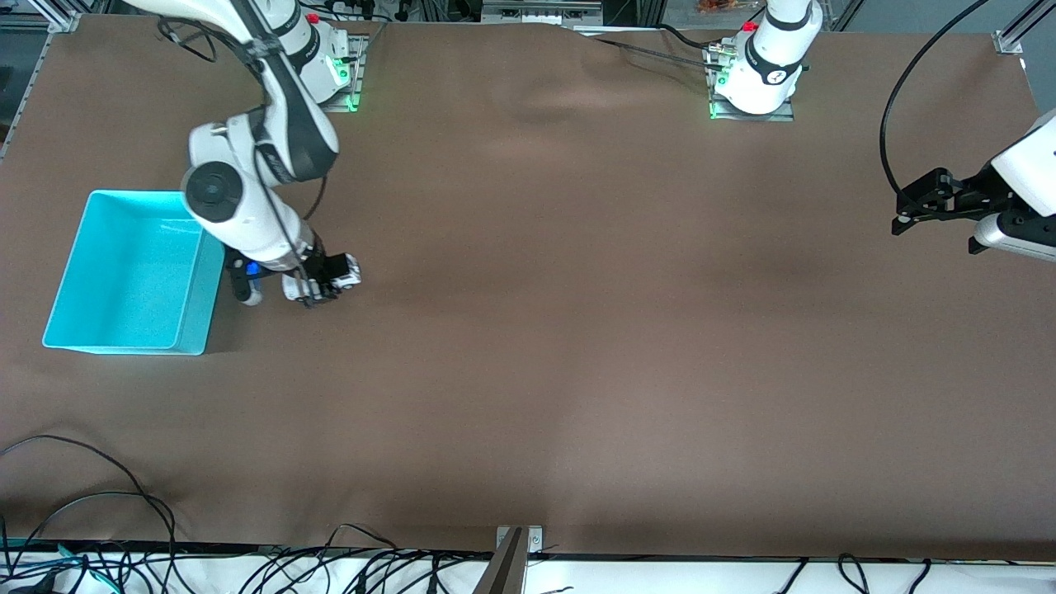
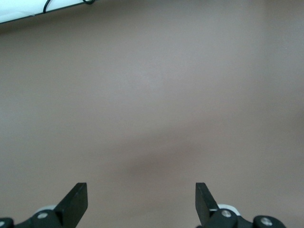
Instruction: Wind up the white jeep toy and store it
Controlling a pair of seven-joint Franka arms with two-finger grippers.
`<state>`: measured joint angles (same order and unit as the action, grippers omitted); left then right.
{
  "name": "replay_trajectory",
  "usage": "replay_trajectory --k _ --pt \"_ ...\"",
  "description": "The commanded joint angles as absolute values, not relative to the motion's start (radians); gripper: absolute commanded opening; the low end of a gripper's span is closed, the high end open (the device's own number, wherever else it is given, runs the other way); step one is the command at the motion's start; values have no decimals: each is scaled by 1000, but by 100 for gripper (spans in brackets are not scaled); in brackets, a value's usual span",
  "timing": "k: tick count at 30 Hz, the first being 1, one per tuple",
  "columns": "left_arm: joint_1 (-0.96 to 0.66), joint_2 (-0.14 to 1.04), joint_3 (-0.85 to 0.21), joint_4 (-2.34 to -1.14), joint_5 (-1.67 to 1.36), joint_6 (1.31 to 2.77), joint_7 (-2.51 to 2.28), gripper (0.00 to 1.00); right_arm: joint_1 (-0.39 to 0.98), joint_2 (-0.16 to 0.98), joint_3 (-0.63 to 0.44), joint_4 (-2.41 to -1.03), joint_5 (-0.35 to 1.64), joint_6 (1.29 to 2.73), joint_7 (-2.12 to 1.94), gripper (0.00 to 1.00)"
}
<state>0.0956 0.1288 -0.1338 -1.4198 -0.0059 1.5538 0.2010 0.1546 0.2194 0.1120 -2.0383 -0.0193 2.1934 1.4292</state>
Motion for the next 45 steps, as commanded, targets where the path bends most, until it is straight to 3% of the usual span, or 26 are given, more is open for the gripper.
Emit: replay_trajectory --k 1,7,23,33,45 --pt "101 144 -137 -1388 -15 1548 207 100 74 117 117 -2103 -18 2099 1195 0" --pt "100 144 -137 -1388 -15 1548 207 100 -17 83 101 -2109 -18 2011 967 0" --pt "101 144 -137 -1388 -15 1548 207 100 -49 67 -185 -2161 -23 1997 344 0" --pt "100 144 -137 -1388 -15 1548 207 100 -66 138 -374 -2164 -32 2094 -43 0" --pt "101 144 -137 -1388 -15 1548 207 100 -135 297 -383 -2164 -34 2267 -164 0"
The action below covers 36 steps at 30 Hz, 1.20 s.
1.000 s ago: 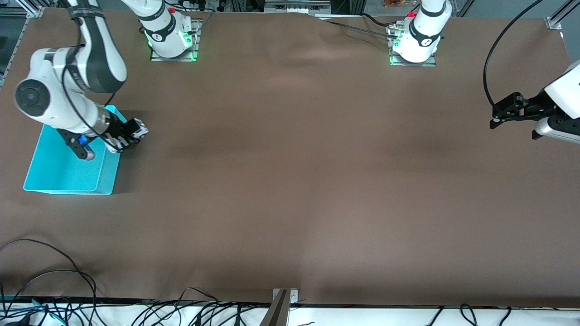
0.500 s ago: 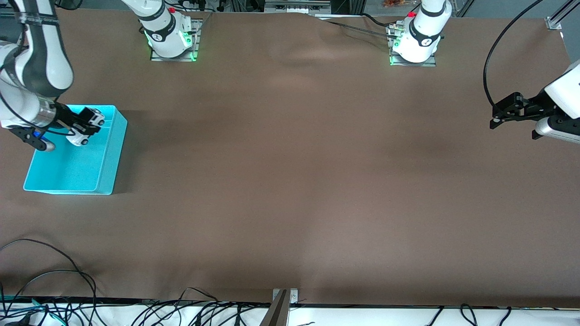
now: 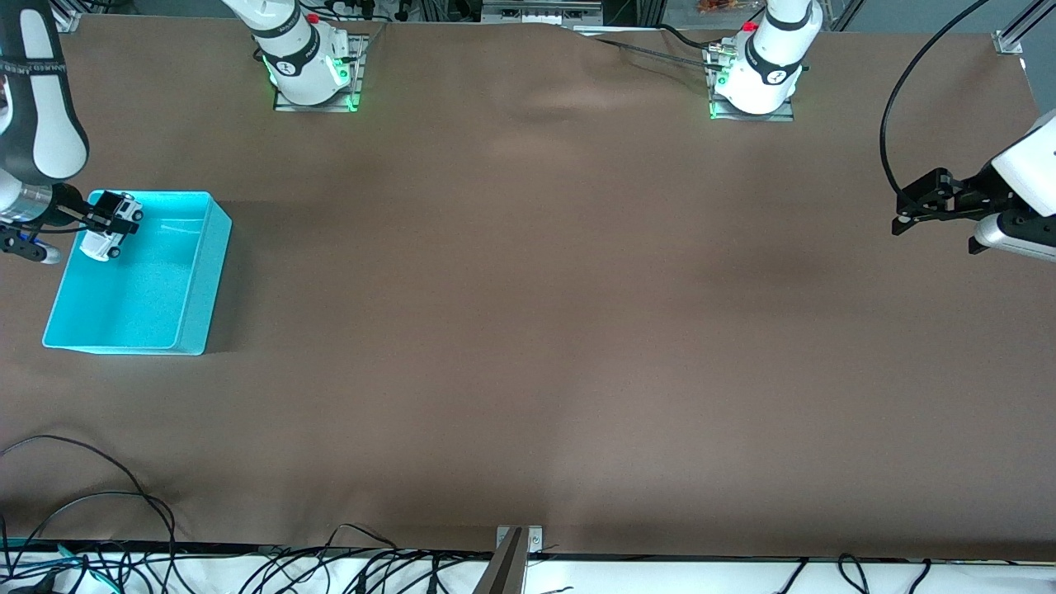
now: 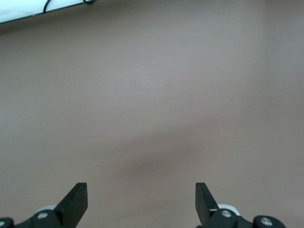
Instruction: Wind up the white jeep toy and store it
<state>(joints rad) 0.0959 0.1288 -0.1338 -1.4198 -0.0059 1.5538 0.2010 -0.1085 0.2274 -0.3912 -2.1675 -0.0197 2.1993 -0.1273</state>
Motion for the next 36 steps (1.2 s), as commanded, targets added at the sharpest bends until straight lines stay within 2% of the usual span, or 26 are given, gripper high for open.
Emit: replay_trajectory --k 1,8,18,22,23,25,26,30,36 --pt "101 144 -135 -1388 -15 1548 207 100 -140 314 -383 -2164 -34 2279 -167 0" --pt "101 144 -135 -1388 -15 1548 207 100 -150 400 -380 -2172 -31 2341 -167 0" --pt "101 144 -135 -1388 -15 1548 207 100 -150 426 -374 -2189 -21 2358 -156 1" --pt "101 144 -135 -1388 -15 1548 207 100 -150 429 -364 -2197 -21 2359 -150 37" --pt "101 144 -135 -1388 -15 1548 207 100 -150 430 -357 -2198 -21 2359 -149 42" --pt "101 144 -135 -1388 -17 1548 207 100 -149 428 -353 -2200 -20 2358 -147 45" --pt "101 144 -135 -1388 -15 1548 207 100 -149 426 -353 -2200 -20 2355 -146 51" --pt "100 144 -135 -1388 -15 1548 207 100 -149 419 -347 -2201 -21 2347 -146 100" --pt "100 147 -135 -1388 -15 1548 206 100 -147 361 -322 -2194 -21 2267 -134 100"
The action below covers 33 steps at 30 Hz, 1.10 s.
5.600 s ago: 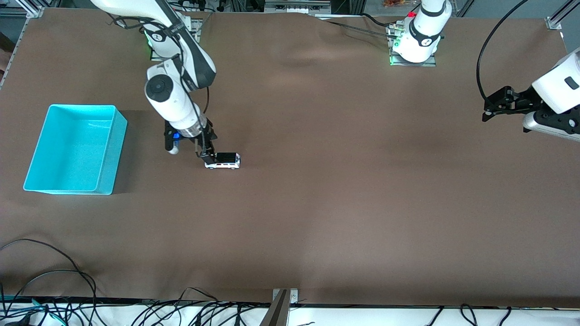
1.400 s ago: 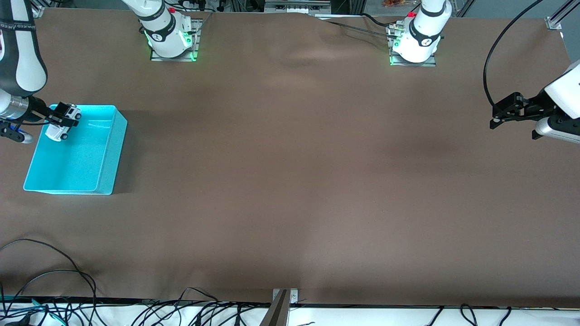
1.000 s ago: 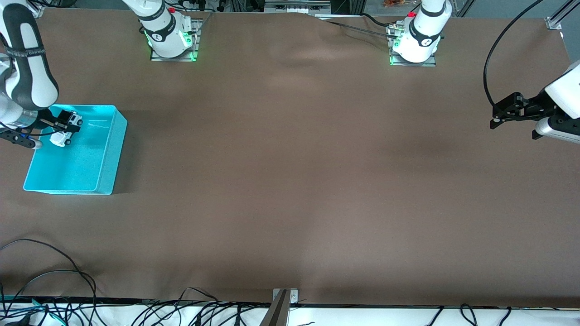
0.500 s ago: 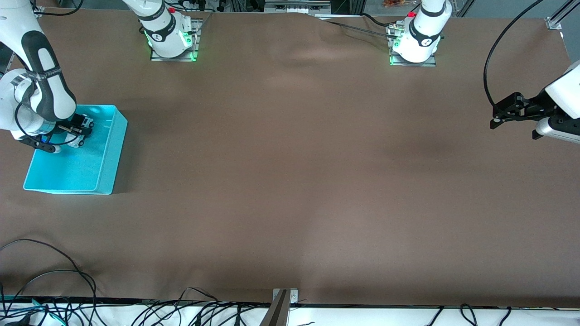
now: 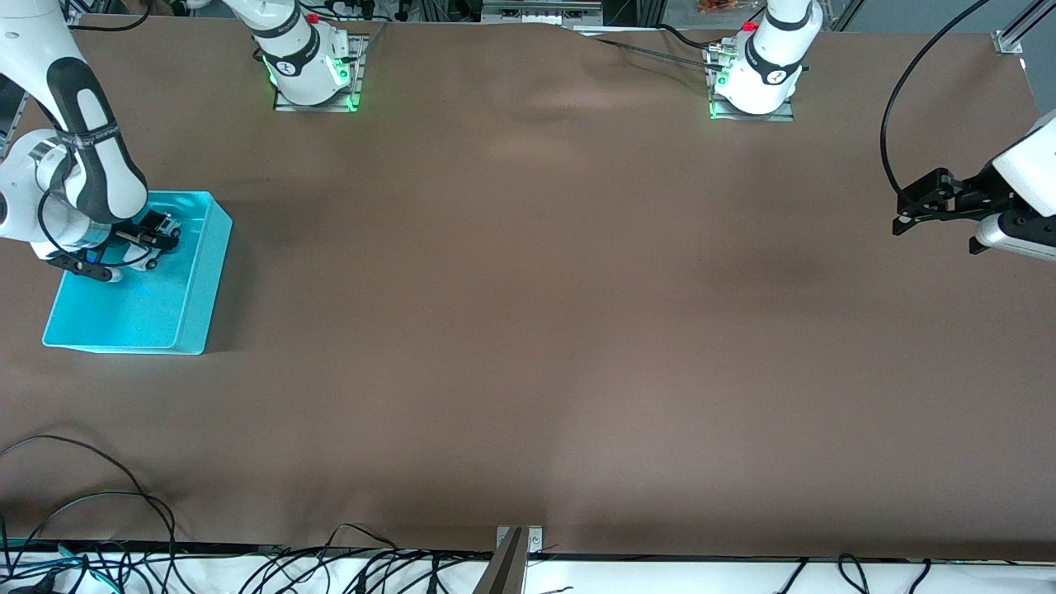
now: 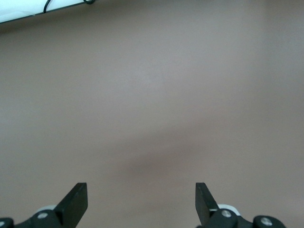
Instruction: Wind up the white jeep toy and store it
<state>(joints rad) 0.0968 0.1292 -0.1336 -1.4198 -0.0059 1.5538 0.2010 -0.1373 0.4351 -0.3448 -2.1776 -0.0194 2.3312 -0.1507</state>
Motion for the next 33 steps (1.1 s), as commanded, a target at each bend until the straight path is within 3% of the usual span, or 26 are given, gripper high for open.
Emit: replay_trajectory --k 1,9,23,33 --pt "100 147 -135 -1388 -15 1548 207 100 -147 347 -322 -2192 -21 2251 -127 100" --pt "100 146 -135 -1388 -17 1548 207 100 -146 204 -321 -2191 -23 2103 -114 100" --pt "98 146 -137 -1388 -17 1551 207 100 -144 -29 -305 -2187 -23 1965 -120 100" --pt "97 161 -135 -1388 -15 1551 206 100 -144 -140 -285 -2079 -23 1737 -127 100"
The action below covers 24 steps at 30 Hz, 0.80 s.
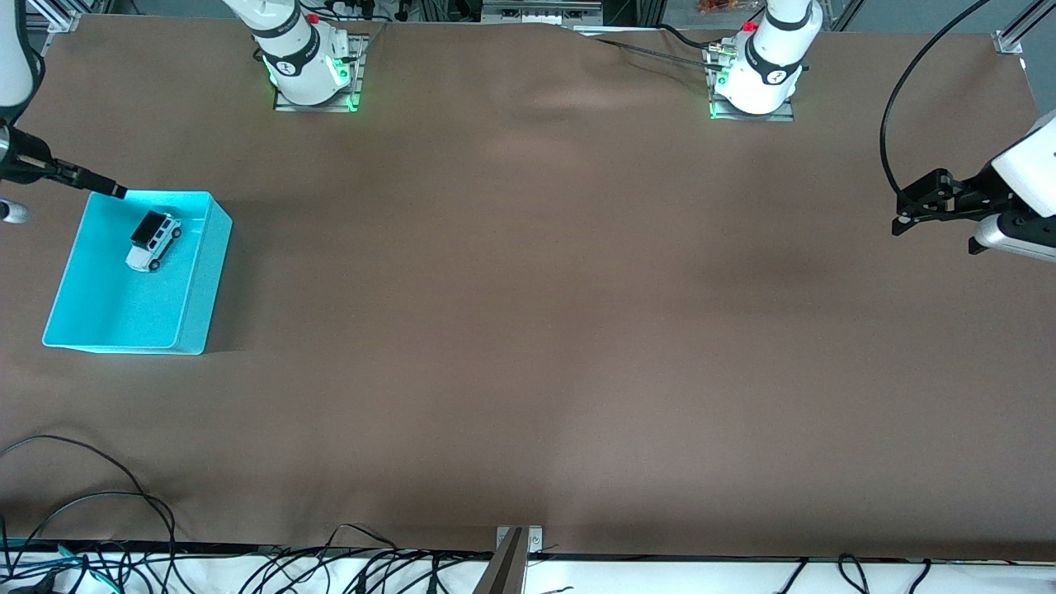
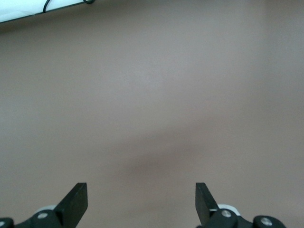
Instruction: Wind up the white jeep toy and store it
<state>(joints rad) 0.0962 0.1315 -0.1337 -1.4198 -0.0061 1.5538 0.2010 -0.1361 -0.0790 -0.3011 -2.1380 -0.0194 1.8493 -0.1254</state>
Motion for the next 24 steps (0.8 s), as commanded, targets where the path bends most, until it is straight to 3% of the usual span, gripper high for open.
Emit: replay_trajectory --k 1,16,24 --pt "98 161 -135 -1388 -15 1551 206 100 -143 -143 -284 -2059 -21 1712 -127 100" --pt "100 155 -138 -1388 -17 1551 207 100 -144 -112 -216 -1746 52 1387 -107 100" --pt "103 152 -137 -1387 -17 1546 207 100 -146 -46 -112 -1556 52 1255 21 100"
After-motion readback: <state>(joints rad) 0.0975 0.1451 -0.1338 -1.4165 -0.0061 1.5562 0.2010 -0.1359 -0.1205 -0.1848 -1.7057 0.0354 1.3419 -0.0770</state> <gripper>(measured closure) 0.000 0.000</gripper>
